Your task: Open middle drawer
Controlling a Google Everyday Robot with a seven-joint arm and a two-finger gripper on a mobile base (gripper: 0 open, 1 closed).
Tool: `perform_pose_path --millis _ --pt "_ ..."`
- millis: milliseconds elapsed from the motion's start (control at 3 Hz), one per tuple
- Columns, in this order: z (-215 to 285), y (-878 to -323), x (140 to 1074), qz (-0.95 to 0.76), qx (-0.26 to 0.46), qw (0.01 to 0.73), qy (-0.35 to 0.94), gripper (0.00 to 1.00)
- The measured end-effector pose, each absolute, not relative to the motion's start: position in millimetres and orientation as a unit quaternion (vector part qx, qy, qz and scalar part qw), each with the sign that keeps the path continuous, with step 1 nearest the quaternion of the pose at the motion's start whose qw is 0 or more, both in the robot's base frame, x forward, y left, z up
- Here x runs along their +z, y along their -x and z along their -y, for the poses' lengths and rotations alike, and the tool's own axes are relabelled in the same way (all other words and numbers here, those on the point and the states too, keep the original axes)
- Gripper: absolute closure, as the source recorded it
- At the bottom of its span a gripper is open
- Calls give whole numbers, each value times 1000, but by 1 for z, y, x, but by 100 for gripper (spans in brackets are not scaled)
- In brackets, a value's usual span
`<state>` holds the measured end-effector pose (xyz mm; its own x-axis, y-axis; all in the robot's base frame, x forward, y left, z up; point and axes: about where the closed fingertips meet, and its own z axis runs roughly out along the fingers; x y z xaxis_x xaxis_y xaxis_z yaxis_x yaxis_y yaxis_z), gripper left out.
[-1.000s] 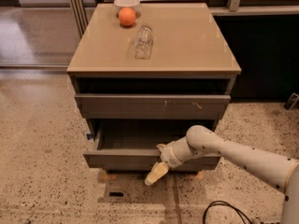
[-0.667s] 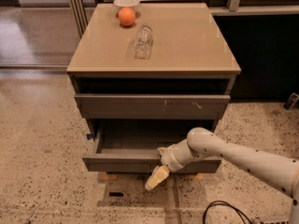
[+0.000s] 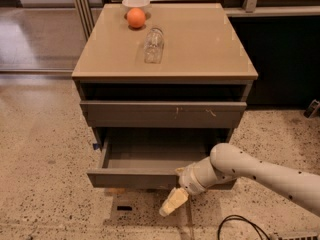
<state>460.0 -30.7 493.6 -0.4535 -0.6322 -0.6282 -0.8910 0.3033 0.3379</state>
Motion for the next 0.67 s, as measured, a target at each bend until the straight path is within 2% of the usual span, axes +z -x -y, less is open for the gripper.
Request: perform_pose_path --millis 667 --pt "25 -501 483 -780 330 206 490 0"
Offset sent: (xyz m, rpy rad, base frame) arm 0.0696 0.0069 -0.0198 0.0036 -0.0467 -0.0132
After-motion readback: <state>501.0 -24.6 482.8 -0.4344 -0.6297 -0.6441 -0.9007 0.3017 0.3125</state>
